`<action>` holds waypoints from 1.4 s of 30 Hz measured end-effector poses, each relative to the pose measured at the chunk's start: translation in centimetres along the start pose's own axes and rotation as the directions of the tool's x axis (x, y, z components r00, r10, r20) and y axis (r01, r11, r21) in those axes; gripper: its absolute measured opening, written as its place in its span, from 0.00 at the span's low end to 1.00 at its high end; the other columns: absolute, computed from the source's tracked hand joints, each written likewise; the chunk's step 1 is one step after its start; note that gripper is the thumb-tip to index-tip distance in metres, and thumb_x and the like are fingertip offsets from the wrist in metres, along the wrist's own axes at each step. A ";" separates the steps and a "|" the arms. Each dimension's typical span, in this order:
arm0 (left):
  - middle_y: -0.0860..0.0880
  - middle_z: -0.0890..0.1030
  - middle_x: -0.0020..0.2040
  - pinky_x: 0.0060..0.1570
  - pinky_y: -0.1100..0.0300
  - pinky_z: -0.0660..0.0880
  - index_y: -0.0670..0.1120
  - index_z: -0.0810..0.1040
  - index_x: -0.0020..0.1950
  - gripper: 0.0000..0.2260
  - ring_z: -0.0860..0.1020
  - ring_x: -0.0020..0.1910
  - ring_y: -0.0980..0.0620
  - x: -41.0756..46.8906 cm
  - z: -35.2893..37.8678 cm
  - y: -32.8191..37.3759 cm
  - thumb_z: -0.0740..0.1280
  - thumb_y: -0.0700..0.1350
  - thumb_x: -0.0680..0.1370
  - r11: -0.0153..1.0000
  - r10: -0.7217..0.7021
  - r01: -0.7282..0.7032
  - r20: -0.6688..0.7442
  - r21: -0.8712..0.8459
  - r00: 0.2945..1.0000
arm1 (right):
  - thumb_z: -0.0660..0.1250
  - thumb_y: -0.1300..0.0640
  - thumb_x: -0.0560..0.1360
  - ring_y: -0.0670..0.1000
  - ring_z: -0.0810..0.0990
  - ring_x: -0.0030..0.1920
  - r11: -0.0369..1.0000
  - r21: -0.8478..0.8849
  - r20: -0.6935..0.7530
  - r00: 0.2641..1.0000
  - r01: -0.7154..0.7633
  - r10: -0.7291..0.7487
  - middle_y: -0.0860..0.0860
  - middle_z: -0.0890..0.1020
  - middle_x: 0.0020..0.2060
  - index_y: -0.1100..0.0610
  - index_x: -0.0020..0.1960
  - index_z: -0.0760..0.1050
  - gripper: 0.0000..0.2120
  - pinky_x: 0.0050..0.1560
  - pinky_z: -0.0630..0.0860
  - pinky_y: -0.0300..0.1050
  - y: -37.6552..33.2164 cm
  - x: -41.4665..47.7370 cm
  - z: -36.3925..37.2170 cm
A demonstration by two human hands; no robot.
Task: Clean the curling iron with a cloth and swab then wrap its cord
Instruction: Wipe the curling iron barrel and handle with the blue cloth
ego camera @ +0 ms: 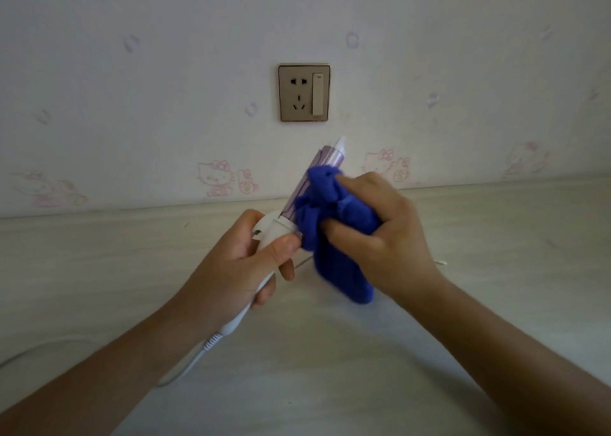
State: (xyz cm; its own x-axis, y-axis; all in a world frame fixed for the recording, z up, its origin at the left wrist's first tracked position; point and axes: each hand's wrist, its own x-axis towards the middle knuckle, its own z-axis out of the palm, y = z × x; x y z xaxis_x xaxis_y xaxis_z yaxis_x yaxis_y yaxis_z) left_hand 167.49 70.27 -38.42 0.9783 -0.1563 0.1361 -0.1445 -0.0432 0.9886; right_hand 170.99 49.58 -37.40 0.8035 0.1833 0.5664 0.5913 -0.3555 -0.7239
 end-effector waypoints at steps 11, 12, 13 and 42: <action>0.55 0.83 0.47 0.36 0.49 0.78 0.65 0.72 0.64 0.21 0.80 0.38 0.54 -0.4 -0.5 0.2 0.70 0.54 0.73 0.885 0.122 -0.102 -0.015 0.455 0.992 | 0.70 0.50 0.72 0.46 0.81 0.47 0.998 0.060 -0.168 0.985 -0.018 0.028 0.44 0.81 0.47 0.41 0.52 0.80 0.10 0.50 0.80 0.48 0.1 0.7 -1.2; 0.56 0.83 0.47 0.39 0.47 0.79 0.65 0.73 0.63 0.20 0.82 0.40 0.53 -0.3 -0.5 0.3 0.71 0.54 0.72 0.875 0.119 -0.087 -0.037 0.477 0.992 | 0.69 0.47 0.71 0.45 0.80 0.47 0.999 0.038 -0.102 0.995 -0.011 0.015 0.44 0.80 0.47 0.41 0.53 0.79 0.10 0.49 0.78 0.44 0.1 0.4 -0.6; 0.56 0.83 0.46 0.40 0.45 0.80 0.64 0.74 0.61 0.20 0.82 0.40 0.53 -0.2 -0.6 0.3 0.72 0.53 0.71 0.879 0.117 -0.076 -0.059 0.471 0.991 | 0.69 0.46 0.71 0.45 0.80 0.48 1.000 0.014 -0.034 0.999 0.002 -0.001 0.44 0.80 0.47 0.41 0.54 0.79 0.12 0.50 0.76 0.40 0.1 0.0 0.0; 0.42 0.70 0.35 0.25 0.59 0.62 0.41 0.73 0.44 0.18 0.69 0.26 0.49 0.1 -1.2 1.4 0.64 0.57 0.74 0.974 -0.209 0.211 0.031 -0.086 0.977 | 0.68 0.46 0.72 0.45 0.80 0.50 0.999 -0.018 0.086 0.995 0.050 -0.049 0.42 0.79 0.50 0.40 0.56 0.78 0.13 0.53 0.76 0.39 0.1 -0.6 1.0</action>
State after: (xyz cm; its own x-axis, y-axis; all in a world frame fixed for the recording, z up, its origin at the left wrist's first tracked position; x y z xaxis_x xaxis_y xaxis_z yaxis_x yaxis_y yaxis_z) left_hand 167.55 71.37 -36.92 0.9818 -0.1745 -0.0754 0.0782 0.0094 0.9969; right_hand 170.64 50.36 -38.26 0.7767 0.2790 0.5648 0.6298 -0.3624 -0.6870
